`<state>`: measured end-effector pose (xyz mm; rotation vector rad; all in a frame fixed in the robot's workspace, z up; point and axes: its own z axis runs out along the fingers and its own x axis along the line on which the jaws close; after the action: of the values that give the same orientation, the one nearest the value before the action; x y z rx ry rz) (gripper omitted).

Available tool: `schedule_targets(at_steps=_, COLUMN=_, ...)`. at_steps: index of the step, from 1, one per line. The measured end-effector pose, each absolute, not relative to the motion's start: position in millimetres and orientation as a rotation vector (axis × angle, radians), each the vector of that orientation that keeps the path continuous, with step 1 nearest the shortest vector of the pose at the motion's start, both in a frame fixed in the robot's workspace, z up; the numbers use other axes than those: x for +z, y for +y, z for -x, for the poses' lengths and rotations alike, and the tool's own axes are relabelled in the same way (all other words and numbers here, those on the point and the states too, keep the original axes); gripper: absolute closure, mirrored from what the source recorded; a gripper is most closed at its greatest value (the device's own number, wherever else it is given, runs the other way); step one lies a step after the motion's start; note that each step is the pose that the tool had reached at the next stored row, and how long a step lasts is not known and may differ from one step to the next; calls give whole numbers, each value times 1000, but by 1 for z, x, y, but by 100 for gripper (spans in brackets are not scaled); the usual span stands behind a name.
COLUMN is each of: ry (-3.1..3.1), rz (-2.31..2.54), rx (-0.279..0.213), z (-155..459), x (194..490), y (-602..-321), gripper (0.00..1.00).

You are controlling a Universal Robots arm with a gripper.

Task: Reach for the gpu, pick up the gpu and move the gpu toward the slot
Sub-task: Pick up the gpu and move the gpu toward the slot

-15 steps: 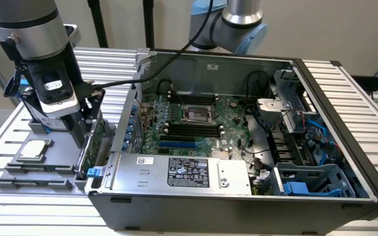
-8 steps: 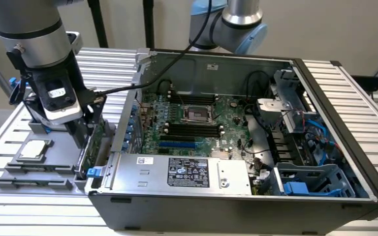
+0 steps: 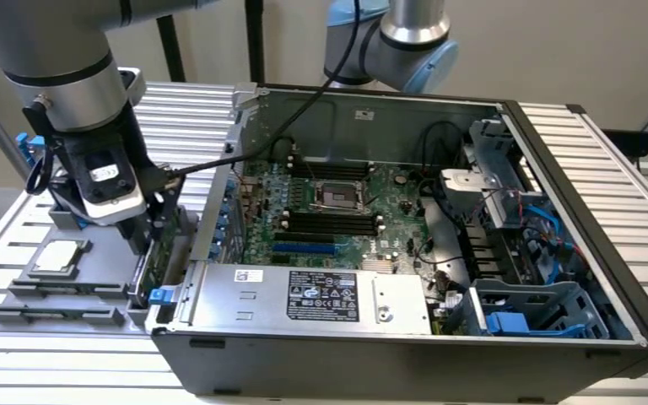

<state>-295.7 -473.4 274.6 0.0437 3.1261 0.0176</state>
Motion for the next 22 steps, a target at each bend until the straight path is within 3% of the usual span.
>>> schedule_targets(at_steps=22, ry=3126, rz=-44, rx=17, z=296, x=247, y=-469, gripper=58)
